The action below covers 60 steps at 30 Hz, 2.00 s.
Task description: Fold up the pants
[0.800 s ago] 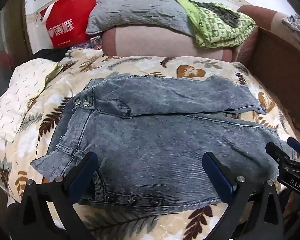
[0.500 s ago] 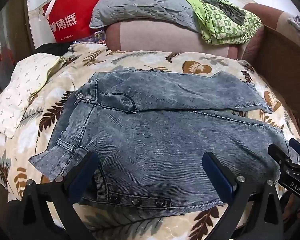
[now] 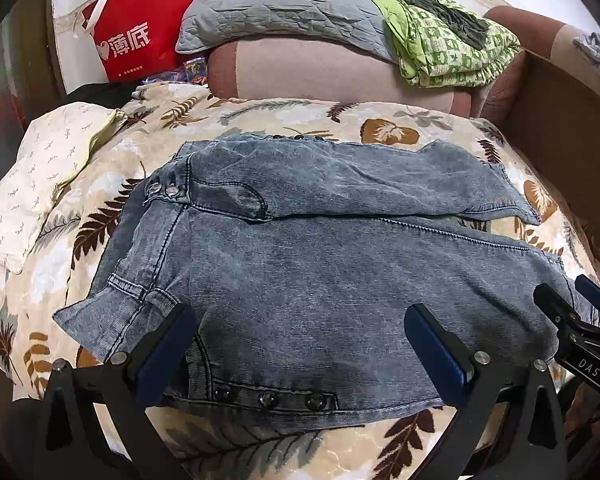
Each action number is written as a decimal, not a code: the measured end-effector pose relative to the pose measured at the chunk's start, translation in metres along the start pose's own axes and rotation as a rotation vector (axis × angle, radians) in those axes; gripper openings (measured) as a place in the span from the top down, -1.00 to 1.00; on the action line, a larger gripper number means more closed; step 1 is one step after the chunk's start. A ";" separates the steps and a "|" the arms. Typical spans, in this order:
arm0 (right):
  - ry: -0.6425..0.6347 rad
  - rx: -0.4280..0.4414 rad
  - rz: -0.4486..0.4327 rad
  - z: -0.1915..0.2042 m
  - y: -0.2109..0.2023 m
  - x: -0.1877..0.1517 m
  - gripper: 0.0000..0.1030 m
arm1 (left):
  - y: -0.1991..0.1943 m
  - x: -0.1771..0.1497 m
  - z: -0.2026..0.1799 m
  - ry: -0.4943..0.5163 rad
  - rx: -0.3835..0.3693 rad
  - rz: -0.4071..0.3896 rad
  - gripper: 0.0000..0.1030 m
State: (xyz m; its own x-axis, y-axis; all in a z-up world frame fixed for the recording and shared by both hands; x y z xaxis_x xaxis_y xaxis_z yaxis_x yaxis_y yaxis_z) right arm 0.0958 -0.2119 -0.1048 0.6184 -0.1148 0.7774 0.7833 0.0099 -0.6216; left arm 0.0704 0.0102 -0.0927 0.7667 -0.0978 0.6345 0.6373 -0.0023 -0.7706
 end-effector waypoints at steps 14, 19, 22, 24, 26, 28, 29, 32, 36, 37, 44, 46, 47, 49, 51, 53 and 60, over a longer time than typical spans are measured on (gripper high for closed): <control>-0.010 0.003 -0.005 0.001 0.000 0.000 -1.00 | 0.001 -0.003 0.000 -0.006 -0.006 0.002 -1.00; -0.010 0.003 -0.005 0.001 0.000 0.001 -1.00 | 0.000 -0.003 -0.001 -0.011 -0.012 0.004 -1.00; -0.012 0.002 -0.008 0.001 0.000 0.001 -1.00 | 0.000 -0.004 -0.001 -0.010 -0.013 0.006 -1.00; -0.012 0.001 -0.007 0.001 0.000 0.000 -1.00 | 0.000 -0.004 0.000 -0.014 -0.015 0.003 -1.00; -0.015 -0.002 -0.002 0.001 0.001 0.000 -1.00 | 0.001 -0.005 0.001 -0.019 -0.016 0.006 -1.00; -0.018 -0.004 -0.001 0.002 0.001 -0.001 -1.00 | 0.003 -0.006 0.002 -0.020 -0.015 0.012 -1.00; -0.019 -0.005 -0.003 0.002 0.000 -0.001 -1.00 | 0.003 -0.006 0.003 -0.021 -0.012 0.013 -1.00; -0.016 -0.008 -0.004 0.000 0.000 -0.001 -1.00 | 0.003 -0.006 0.002 -0.023 -0.011 0.013 -1.00; -0.010 -0.008 -0.001 -0.002 0.001 0.000 -1.00 | 0.005 -0.006 0.001 -0.018 -0.011 0.014 -1.00; -0.010 -0.008 -0.002 -0.001 0.001 0.000 -1.00 | 0.005 -0.006 0.001 -0.019 -0.011 0.015 -1.00; -0.010 -0.011 -0.002 -0.002 0.001 0.000 -1.00 | 0.004 -0.008 0.002 -0.023 -0.012 0.014 -1.00; -0.011 -0.013 -0.002 -0.002 0.001 0.000 -1.00 | 0.004 -0.008 0.003 -0.026 -0.012 0.015 -1.00; -0.011 -0.011 -0.001 -0.002 0.001 0.000 -1.00 | 0.004 -0.008 0.003 -0.027 -0.011 0.015 -1.00; -0.011 -0.013 -0.003 -0.002 0.001 0.000 -1.00 | 0.005 -0.009 0.003 -0.026 -0.009 0.019 -1.00; -0.008 -0.011 -0.004 -0.003 0.001 0.000 -1.00 | 0.005 -0.010 0.003 -0.027 -0.008 0.022 -1.00; -0.005 -0.011 -0.005 -0.004 0.001 0.000 -1.00 | 0.005 -0.010 0.003 -0.028 -0.006 0.021 -1.00; -0.014 -0.016 -0.005 -0.003 0.001 0.000 -1.00 | 0.006 -0.011 0.004 -0.031 -0.011 0.023 -1.00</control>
State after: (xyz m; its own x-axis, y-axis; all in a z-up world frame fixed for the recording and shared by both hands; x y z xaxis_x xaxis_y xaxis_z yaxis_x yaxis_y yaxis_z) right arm 0.0965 -0.2144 -0.1058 0.6156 -0.1011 0.7815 0.7851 -0.0066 -0.6193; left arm 0.0658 0.0150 -0.1039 0.7835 -0.0666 0.6178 0.6185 -0.0114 -0.7857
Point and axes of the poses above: each gripper's, at about its wrist camera, not at the fingertips, and y roughly the way its jaws point, z to its left, x to its top, the point moved 10 cm from there along y, roughly the way its jaws point, and after that the axes turned 8 degrees about y, right-handed, at the moved point
